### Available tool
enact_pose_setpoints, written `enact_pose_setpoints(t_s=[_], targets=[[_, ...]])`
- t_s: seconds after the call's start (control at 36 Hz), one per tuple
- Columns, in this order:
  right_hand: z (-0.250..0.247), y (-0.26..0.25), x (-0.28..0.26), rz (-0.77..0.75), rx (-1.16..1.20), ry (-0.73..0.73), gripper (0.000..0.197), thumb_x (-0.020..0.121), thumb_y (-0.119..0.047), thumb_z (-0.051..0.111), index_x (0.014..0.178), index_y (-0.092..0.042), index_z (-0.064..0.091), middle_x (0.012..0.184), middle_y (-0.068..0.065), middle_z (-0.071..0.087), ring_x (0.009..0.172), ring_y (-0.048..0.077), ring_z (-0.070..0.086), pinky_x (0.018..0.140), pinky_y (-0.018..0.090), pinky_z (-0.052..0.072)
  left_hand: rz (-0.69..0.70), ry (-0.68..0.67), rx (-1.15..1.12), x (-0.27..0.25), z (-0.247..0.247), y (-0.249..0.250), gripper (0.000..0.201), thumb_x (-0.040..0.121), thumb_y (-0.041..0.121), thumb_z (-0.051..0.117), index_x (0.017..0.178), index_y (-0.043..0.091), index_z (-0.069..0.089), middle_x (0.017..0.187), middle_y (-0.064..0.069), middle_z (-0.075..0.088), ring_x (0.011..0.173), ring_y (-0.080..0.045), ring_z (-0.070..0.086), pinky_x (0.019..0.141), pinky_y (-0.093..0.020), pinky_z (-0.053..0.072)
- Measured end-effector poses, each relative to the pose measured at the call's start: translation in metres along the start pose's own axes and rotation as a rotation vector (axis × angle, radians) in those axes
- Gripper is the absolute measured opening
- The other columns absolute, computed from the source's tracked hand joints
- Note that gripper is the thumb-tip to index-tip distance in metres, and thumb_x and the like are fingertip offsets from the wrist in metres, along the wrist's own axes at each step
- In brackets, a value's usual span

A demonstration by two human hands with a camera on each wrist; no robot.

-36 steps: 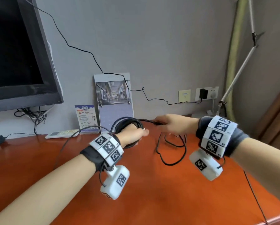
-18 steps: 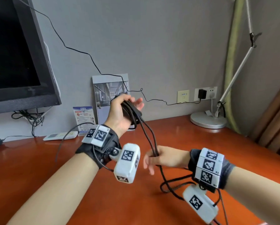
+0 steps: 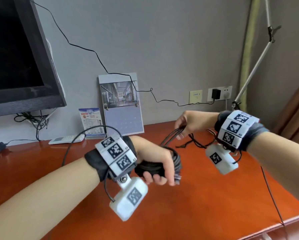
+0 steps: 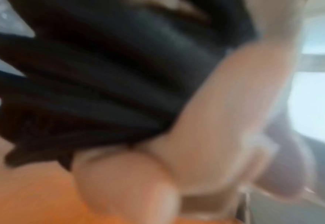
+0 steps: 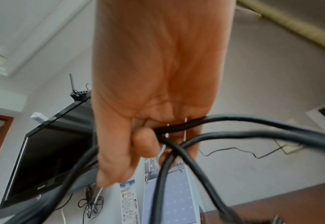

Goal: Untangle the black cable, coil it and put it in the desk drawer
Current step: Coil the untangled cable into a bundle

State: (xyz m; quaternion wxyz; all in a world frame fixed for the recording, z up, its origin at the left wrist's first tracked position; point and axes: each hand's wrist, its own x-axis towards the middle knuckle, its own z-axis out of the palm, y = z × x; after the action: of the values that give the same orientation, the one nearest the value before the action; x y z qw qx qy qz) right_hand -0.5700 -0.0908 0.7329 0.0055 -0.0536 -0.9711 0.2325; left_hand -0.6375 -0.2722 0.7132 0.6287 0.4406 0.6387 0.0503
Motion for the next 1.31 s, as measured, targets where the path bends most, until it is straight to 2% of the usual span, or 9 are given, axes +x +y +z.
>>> enact_pose_setpoints(t_s=[0.11, 0.31, 0.56, 0.72, 0.83, 0.97, 1.06, 1.17, 1.31], targets=[[-0.003, 0.0, -0.007, 0.062, -0.091, 0.037, 0.017, 0.082, -0.022, 0.071, 0.067, -0.024, 0.064, 0.062, -0.004, 0.058, 0.058, 0.012, 0.052, 0.062, 0.026, 0.043, -0.066, 0.417, 0.072, 0.012, -0.01, -0.014, 0.018, 0.091, 0.013, 0.053, 0.075, 0.006, 0.055, 0.046, 0.001, 0.045, 0.033, -0.013, 0.035, 0.047, -0.024, 0.031], [0.029, -0.016, -0.017, 0.076, 0.051, 0.165, 0.019, 0.092, -0.022, 0.054, 0.073, -0.021, 0.055, 0.064, 0.001, 0.055, 0.059, 0.017, 0.055, 0.057, 0.025, 0.046, 0.434, 1.026, -0.352, 0.007, -0.049, -0.031, 0.016, 0.088, 0.014, 0.06, 0.076, 0.007, 0.053, 0.057, -0.002, 0.048, 0.039, -0.015, 0.039, 0.055, -0.026, 0.035], [0.091, -0.048, -0.003, -0.025, 0.221, 0.255, 0.03, 0.094, -0.022, 0.047, 0.121, -0.01, 0.042, 0.075, 0.0, 0.054, 0.052, 0.01, 0.049, 0.051, 0.02, 0.043, 0.722, 1.241, -0.898, 0.01, -0.053, -0.017, 0.025, 0.082, 0.03, 0.068, 0.067, 0.015, 0.055, 0.056, 0.001, 0.057, 0.061, -0.016, 0.057, 0.06, -0.026, 0.044], [0.106, -0.039, -0.005, -0.155, 0.173, 0.297, 0.071, 0.086, -0.025, 0.066, 0.145, -0.017, 0.026, 0.134, 0.005, 0.044, 0.124, 0.015, 0.042, 0.103, 0.022, 0.033, 0.972, 1.128, -1.229, -0.003, -0.054, -0.012, 0.026, 0.094, 0.011, 0.047, 0.069, 0.015, 0.051, 0.069, 0.005, 0.06, 0.063, -0.011, 0.066, 0.056, -0.023, 0.044], [0.091, -0.025, -0.011, -0.08, 0.303, 0.38, 0.024, 0.096, -0.011, 0.049, 0.118, -0.011, 0.06, 0.1, 0.002, 0.059, 0.082, 0.008, 0.051, 0.07, 0.015, 0.037, 1.112, 1.178, -1.304, -0.015, -0.057, -0.019, 0.031, 0.093, 0.009, 0.044, 0.062, 0.011, 0.047, 0.049, 0.003, 0.05, 0.041, -0.008, 0.052, 0.067, -0.028, 0.047], [0.07, -0.006, -0.018, 0.029, 0.165, 0.475, 0.037, 0.097, -0.042, 0.042, 0.081, -0.015, 0.061, 0.081, 0.004, 0.054, 0.091, 0.022, 0.046, 0.073, 0.031, 0.033, 1.19, 1.258, -1.321, -0.02, -0.064, -0.032, 0.031, 0.091, 0.006, 0.042, 0.06, 0.011, 0.043, 0.047, 0.001, 0.042, 0.038, -0.01, 0.043, 0.06, -0.028, 0.044], [0.062, -0.001, -0.025, 0.05, 0.281, 0.441, 0.042, 0.093, -0.049, 0.045, 0.095, -0.012, 0.065, 0.102, 0.017, 0.06, 0.099, 0.029, 0.053, 0.085, 0.037, 0.04, 1.257, 1.271, -1.393, -0.023, -0.069, -0.041, 0.031, 0.09, 0.009, 0.043, 0.06, 0.012, 0.042, 0.049, 0.002, 0.042, 0.038, -0.011, 0.043, 0.059, -0.027, 0.044], [0.052, 0.026, -0.021, 0.098, 0.704, 0.598, 0.036, 0.086, -0.046, 0.057, 0.07, -0.014, 0.056, 0.056, -0.012, 0.054, 0.065, 0.01, 0.052, 0.078, 0.029, 0.04, 1.301, 1.333, -1.572, -0.038, -0.079, -0.063, 0.034, 0.091, 0.014, 0.041, 0.058, 0.015, 0.038, 0.04, 0.002, 0.043, 0.038, -0.014, 0.048, 0.06, -0.025, 0.041], [0.044, 0.075, -0.025, 0.447, 1.486, 0.833, 0.029, 0.098, -0.024, 0.043, 0.07, -0.019, 0.039, 0.037, -0.007, 0.035, 0.036, 0.009, 0.05, 0.062, 0.036, 0.052, 1.265, 1.554, -1.723, -0.051, -0.086, -0.096, 0.034, 0.087, 0.008, 0.044, 0.055, 0.014, 0.035, 0.041, -0.001, 0.045, 0.038, -0.018, 0.048, 0.049, -0.019, 0.041]])
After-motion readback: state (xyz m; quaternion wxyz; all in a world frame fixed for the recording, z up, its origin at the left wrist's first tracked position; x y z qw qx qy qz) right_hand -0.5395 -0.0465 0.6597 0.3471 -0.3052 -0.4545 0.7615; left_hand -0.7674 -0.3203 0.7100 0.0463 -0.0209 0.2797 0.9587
